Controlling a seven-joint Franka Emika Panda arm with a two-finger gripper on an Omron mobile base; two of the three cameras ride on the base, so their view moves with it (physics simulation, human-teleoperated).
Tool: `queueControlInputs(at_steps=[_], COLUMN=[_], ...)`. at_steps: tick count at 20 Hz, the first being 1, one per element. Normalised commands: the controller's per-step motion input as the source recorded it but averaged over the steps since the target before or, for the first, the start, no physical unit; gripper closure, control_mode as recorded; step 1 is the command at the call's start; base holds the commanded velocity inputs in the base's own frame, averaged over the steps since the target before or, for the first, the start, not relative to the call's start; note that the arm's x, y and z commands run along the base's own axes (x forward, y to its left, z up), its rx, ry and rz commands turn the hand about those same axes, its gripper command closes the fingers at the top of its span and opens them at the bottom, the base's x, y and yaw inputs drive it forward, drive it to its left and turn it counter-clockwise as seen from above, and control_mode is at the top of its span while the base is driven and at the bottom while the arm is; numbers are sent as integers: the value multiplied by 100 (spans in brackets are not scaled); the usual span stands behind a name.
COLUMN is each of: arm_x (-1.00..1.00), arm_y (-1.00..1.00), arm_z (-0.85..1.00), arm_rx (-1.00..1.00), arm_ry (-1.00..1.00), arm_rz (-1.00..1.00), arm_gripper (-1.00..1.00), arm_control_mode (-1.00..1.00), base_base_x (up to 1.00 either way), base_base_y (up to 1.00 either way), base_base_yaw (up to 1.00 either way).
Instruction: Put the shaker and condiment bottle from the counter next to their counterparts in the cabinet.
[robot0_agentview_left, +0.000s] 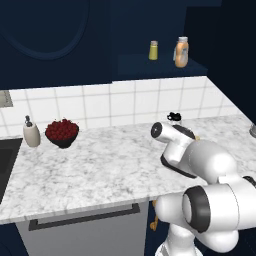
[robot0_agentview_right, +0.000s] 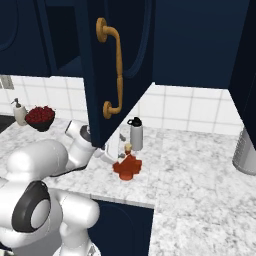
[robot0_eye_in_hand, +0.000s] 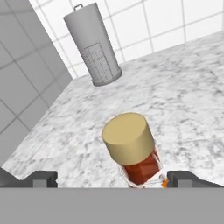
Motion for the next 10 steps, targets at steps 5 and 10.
queueControlInputs(at_steps=[5, 10], arm_x=[-12, -10], arm_y=[0, 0], arm_z=[0, 0], arm_rx=[0, 0], arm_ry=[0, 0], arm_rz=[-2, -1], arm_gripper=[-100, -100], arm_control_mode=[-100, -100], base_base_x=[0, 0], base_base_y=[0, 0], base_base_yaw=[0, 0])
